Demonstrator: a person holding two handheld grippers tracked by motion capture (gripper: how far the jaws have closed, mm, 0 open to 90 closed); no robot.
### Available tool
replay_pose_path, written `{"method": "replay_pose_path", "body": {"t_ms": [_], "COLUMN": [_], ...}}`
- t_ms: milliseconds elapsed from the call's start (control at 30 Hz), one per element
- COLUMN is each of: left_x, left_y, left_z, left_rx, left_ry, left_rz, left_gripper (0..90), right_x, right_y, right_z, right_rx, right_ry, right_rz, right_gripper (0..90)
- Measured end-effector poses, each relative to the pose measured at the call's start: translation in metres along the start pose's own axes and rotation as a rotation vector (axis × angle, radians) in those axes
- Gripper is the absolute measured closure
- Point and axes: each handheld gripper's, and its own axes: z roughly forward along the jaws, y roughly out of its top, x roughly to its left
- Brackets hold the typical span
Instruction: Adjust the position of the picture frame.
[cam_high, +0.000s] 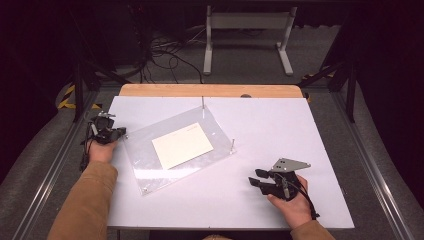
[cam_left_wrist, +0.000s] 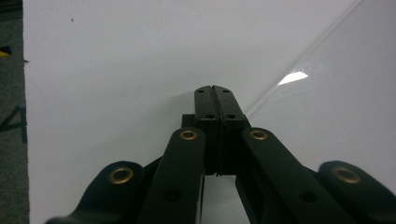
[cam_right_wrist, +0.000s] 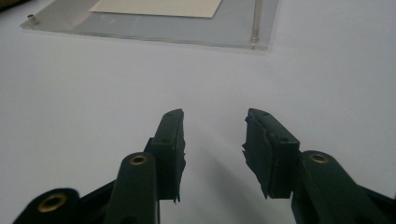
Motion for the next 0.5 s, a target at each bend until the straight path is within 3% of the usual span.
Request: {"method": "replay_pose_path", "body": {"t_ms": [167, 200, 233, 333, 367, 433, 467, 500], "left_x": [-0.004, -0.006, -0.006, -0.018, -0.018, -0.026, -0.035, -0.035], "left_y": [-0.001, -0.002, -0.002, -0.004, -0.004, -0.004, -0.005, -0.005], "left_z": [-0.004, -0.007, -0.007, -0.011, -0.011, -0.013, -0.016, -0.016], "left_rx": [0.038, 0.070, 0.070, 0.126, 0.126, 0.149, 0.164, 0.164], "left_ry": [-0.050, -0.129, -0.129, -0.178, -0.178, -0.184, -0.181, -0.181], "left_rz": [0.022, 0.018, 0.018, 0.092, 0.092, 0.125, 0.169, 0.169], "left_gripper": [90.0, 90.0, 90.0, 90.0, 90.0, 90.0, 90.0, 90.0], "right_x": [0.001, -0.001, -0.001, -0.002, -0.002, -0.003, -0.003, -0.003], "right_y": [0.001, 0.000, 0.000, 0.001, 0.001, 0.001, 0.001, 0.001], "right_z": [-0.001, -0.002, -0.002, -0.004, -0.004, -0.004, -0.003, -0.003], "right_rx": [-0.015, -0.026, -0.026, -0.030, -0.030, -0.032, -0.033, -0.033], "right_ry": [0.027, 0.031, 0.031, 0.026, 0.026, 0.027, 0.028, 0.028], "right_rz": [0.013, 0.021, 0.021, 0.021, 0.021, 0.024, 0.021, 0.021], "right_gripper": [56.5, 56.5, 56.5, 56.4, 56.4, 56.5, 56.4, 56.4]}}
